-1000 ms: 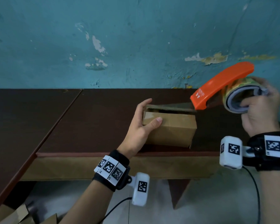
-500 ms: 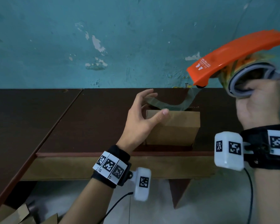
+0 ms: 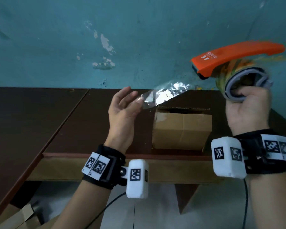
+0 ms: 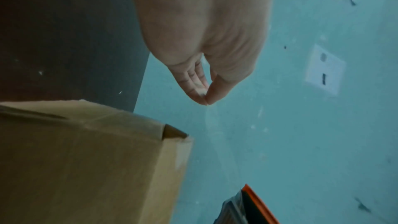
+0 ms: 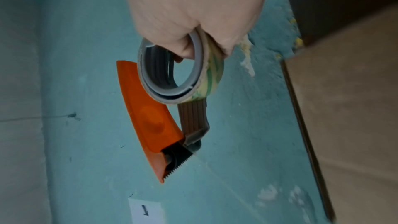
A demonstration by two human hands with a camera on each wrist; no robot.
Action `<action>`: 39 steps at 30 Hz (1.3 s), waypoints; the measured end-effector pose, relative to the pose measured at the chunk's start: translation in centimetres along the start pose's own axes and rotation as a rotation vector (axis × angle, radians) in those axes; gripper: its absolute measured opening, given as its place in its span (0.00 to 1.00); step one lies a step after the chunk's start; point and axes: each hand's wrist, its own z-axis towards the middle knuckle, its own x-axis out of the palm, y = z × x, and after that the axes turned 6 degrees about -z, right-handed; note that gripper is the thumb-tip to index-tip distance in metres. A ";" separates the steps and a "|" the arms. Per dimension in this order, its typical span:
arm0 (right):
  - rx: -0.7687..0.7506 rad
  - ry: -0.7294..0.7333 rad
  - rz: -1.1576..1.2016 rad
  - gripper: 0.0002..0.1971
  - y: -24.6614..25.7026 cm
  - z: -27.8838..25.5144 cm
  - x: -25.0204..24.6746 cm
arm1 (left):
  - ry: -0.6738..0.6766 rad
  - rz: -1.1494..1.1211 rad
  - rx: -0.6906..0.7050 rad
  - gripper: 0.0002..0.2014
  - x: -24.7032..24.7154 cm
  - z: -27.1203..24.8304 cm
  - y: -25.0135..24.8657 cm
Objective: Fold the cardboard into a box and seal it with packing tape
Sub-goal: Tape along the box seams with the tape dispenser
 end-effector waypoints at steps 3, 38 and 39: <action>0.104 0.040 -0.004 0.27 -1.7 -1.0 0.8 | -0.068 -0.104 -0.056 0.25 -1.6 0.4 -0.9; 0.322 0.004 -0.452 0.17 -4.7 -3.0 2.5 | -0.327 0.077 -0.416 0.19 -7.6 1.5 -3.0; 0.351 -0.007 -0.450 0.17 -4.7 -2.8 2.5 | -0.319 0.084 -0.408 0.19 -7.6 1.4 -3.0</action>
